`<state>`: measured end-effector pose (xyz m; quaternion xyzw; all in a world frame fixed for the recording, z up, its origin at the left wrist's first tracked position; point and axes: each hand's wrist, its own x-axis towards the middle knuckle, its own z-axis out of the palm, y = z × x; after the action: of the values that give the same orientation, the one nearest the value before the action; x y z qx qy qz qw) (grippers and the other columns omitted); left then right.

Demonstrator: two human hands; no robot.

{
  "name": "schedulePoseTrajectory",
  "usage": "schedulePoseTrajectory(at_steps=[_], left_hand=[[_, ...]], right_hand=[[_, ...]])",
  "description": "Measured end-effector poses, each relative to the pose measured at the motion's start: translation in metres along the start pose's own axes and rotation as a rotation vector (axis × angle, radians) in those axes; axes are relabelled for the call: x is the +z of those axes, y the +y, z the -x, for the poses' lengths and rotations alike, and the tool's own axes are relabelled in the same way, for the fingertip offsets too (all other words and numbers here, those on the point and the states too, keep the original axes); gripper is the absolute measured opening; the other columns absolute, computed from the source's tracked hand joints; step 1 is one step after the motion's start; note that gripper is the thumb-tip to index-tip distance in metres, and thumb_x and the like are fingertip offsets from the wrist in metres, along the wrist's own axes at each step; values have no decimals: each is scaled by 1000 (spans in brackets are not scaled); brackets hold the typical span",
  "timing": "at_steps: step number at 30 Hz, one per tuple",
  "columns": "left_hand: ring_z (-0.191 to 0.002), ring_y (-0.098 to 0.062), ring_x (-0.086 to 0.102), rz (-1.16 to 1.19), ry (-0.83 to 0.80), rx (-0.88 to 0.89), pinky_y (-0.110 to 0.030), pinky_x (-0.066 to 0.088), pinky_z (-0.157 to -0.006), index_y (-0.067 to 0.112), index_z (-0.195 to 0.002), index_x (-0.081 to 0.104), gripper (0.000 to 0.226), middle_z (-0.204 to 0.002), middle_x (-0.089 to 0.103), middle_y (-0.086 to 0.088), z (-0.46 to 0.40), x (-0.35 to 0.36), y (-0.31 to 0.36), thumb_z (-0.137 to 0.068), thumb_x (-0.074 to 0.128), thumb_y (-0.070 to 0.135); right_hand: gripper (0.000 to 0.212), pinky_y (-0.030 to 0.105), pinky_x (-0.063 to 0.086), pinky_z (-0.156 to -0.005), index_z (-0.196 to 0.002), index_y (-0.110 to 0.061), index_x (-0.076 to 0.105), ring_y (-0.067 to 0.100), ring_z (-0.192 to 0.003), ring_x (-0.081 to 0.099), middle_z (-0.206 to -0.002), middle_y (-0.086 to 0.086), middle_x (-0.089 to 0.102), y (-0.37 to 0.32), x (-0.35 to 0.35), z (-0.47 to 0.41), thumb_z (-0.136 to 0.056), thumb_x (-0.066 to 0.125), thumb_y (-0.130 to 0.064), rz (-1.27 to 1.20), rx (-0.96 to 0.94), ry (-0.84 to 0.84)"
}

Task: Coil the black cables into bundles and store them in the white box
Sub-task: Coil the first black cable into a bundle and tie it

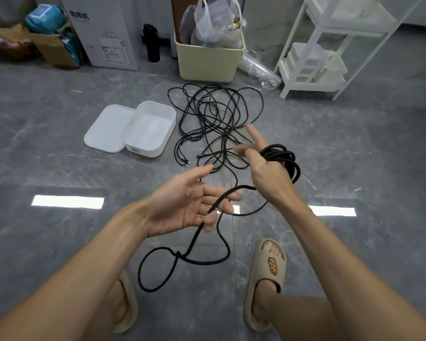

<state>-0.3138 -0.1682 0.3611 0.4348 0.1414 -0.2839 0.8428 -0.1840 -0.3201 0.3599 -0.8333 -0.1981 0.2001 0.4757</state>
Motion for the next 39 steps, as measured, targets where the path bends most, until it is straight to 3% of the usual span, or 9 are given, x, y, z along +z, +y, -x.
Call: schedulePoseTrajectory(at_steps=[3,6,13,20,25,29,33,35,39], left_hand=[[-42,-5,25,-183,96,76,-16,26,-38,10,-112,75,65,-55,39,7,3,-3,8,-94,38,61],[-45,-10,15,-422,300,224,-19,18,-40,15,-91,78,58,-51,19,7,9,-3,16,-89,46,63],[-51,-14,17,-548,447,442,-16,21,-44,20,-59,67,40,-51,20,3,17,-5,22,-71,67,58],[-47,5,44,-616,533,465,-5,33,-48,28,-51,62,40,-48,47,20,5,-5,16,-74,64,61],[-76,12,57,-627,389,501,-10,45,-76,42,-85,68,24,-75,63,22,-2,3,0,-94,49,52],[-118,21,47,-669,350,472,-3,34,-98,52,-115,54,27,-115,62,37,-4,10,-6,-101,32,47],[-117,5,57,-740,342,411,-18,46,-98,32,-123,61,36,-118,67,22,-7,6,-11,-100,51,5],[-107,9,59,-805,332,387,-13,46,-87,34,-113,62,57,-110,68,25,-7,6,-12,-86,48,-15],[-102,-3,66,-770,307,320,-21,51,-89,26,-116,63,60,-103,74,5,-7,3,-8,-79,46,-19]], right_hand=[[36,13,42,-77,-121,-42,66,7,-88,68,-88,-6,74,2,0,4,-101,39,-30,135,168,-227],[40,24,49,-60,-73,-37,76,14,-46,55,-48,1,54,-5,1,12,-96,44,-40,55,305,-510],[98,24,37,-44,-106,1,73,12,-34,27,-39,-2,28,-21,8,16,-84,32,-86,-363,430,-1161],[90,19,37,-39,-123,11,57,10,-30,30,-41,0,34,-23,23,24,-98,29,-70,-1152,431,-1591],[43,27,53,-49,-133,14,34,18,-34,40,-46,6,42,-33,19,31,-100,38,-15,-1417,313,-1446],[63,32,55,-53,-153,-8,30,19,-39,44,-55,9,42,-42,14,30,-89,29,-3,-1514,187,-1233],[69,42,59,-69,-155,-15,26,28,-53,61,-67,18,53,-37,13,24,-88,32,-1,-1711,205,-1111],[70,50,58,-83,-154,-17,30,35,-72,67,-87,24,61,-34,12,20,-87,36,2,-1829,221,-1036],[68,54,49,-100,-152,-16,40,42,-110,65,-133,27,57,-35,8,15,-86,29,-1,-1852,189,-719]])
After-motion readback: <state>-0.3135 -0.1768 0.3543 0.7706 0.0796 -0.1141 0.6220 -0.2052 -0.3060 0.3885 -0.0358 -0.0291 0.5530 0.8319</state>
